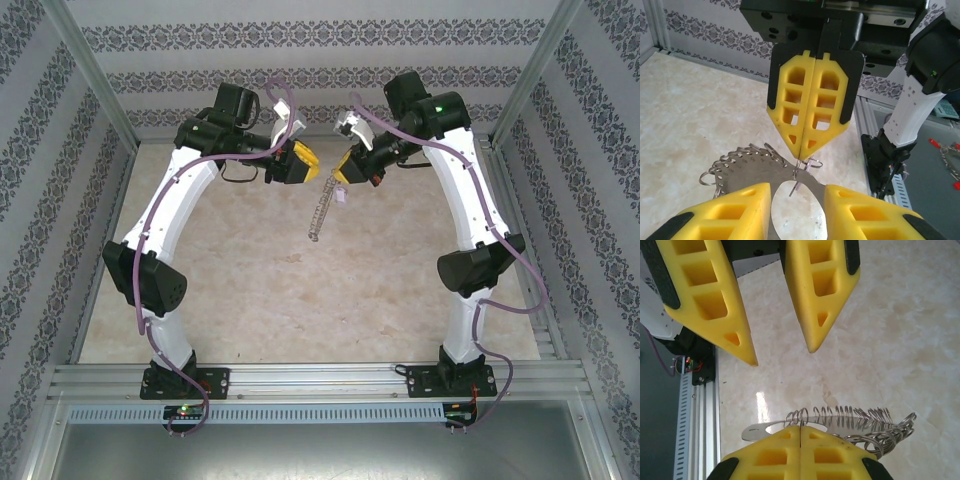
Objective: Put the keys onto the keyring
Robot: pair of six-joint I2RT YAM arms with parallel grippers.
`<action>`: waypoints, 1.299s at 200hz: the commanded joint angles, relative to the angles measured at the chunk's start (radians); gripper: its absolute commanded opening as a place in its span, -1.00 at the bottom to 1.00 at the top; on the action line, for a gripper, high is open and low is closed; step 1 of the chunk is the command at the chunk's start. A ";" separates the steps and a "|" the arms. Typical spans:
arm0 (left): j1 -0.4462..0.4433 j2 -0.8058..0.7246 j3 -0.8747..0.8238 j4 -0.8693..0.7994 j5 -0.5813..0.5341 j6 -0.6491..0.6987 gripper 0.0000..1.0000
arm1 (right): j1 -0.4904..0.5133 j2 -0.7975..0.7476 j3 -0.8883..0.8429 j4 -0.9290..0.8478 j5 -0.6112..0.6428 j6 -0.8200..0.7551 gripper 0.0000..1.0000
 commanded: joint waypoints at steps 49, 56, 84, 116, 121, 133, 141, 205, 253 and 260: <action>-0.027 0.027 -0.035 -0.031 0.080 0.039 -0.36 | 0.032 0.008 0.037 0.016 -0.051 -0.006 -1.00; -0.028 0.027 -0.041 -0.025 0.084 0.037 -0.36 | 0.034 0.008 0.037 0.019 -0.055 -0.004 -1.00; -0.035 0.027 -0.058 -0.007 0.093 0.029 -0.36 | 0.036 0.000 0.034 0.042 -0.072 0.008 -1.00; -0.047 0.030 -0.066 0.006 0.105 0.026 -0.37 | 0.040 -0.009 0.027 0.070 -0.088 0.021 -1.00; -0.049 0.030 -0.067 0.006 0.105 0.027 -0.38 | 0.040 -0.009 0.025 0.074 -0.088 0.024 -1.00; -0.051 0.032 -0.068 0.006 0.108 0.026 -0.38 | 0.044 -0.011 0.021 0.083 -0.086 0.029 -1.00; -0.052 0.032 -0.067 0.009 0.113 0.026 -0.38 | 0.045 -0.011 0.019 0.086 -0.083 0.031 -1.00; -0.055 0.025 -0.071 0.037 0.117 0.012 -0.42 | 0.052 -0.011 0.002 0.090 -0.072 0.030 -1.00; -0.054 0.011 -0.085 0.081 0.115 -0.009 -0.79 | 0.051 -0.011 -0.001 0.088 -0.063 0.026 -1.00; -0.055 0.011 -0.084 0.084 0.116 -0.011 -0.82 | 0.051 -0.010 -0.001 0.089 -0.061 0.026 -1.00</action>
